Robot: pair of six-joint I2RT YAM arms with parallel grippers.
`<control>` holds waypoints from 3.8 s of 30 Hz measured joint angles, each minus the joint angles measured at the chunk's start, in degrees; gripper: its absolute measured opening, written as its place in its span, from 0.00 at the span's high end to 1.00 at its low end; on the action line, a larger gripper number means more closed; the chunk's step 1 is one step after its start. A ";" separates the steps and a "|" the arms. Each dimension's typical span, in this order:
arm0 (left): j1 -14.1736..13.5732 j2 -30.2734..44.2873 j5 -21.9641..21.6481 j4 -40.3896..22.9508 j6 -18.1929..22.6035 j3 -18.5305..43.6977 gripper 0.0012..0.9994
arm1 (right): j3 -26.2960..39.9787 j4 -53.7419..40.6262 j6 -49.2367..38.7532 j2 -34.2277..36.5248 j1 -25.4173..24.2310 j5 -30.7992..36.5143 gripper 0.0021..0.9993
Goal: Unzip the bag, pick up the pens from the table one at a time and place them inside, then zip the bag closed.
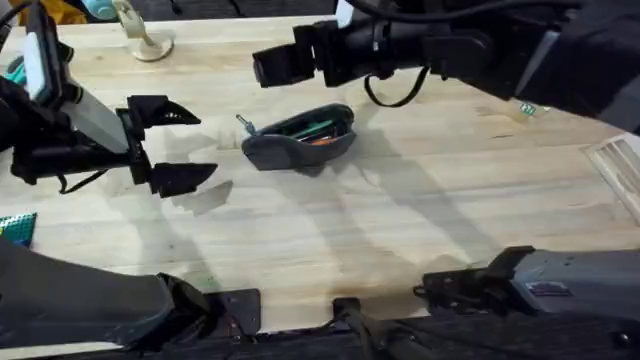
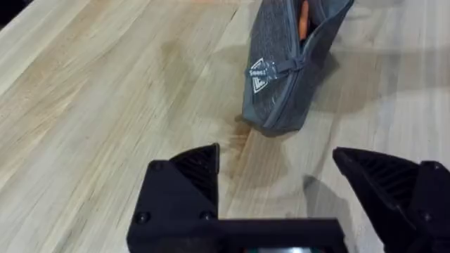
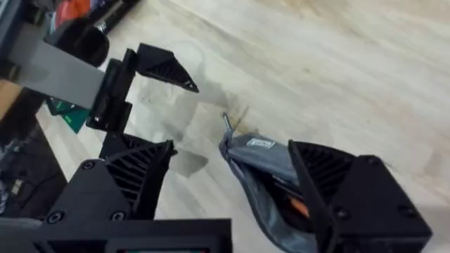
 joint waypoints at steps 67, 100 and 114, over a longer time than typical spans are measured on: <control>0.00 0.00 0.00 0.09 0.14 0.00 0.01 | 18.51 -12.51 -5.84 28.00 13.33 13.51 0.09; 0.00 0.00 0.43 0.11 0.14 0.00 0.01 | 18.60 -15.15 -7.61 23.43 13.49 13.09 0.97; -8.69 0.00 0.70 2.74 -0.89 0.00 0.01 | 18.60 -15.15 -8.02 23.43 13.49 13.09 0.97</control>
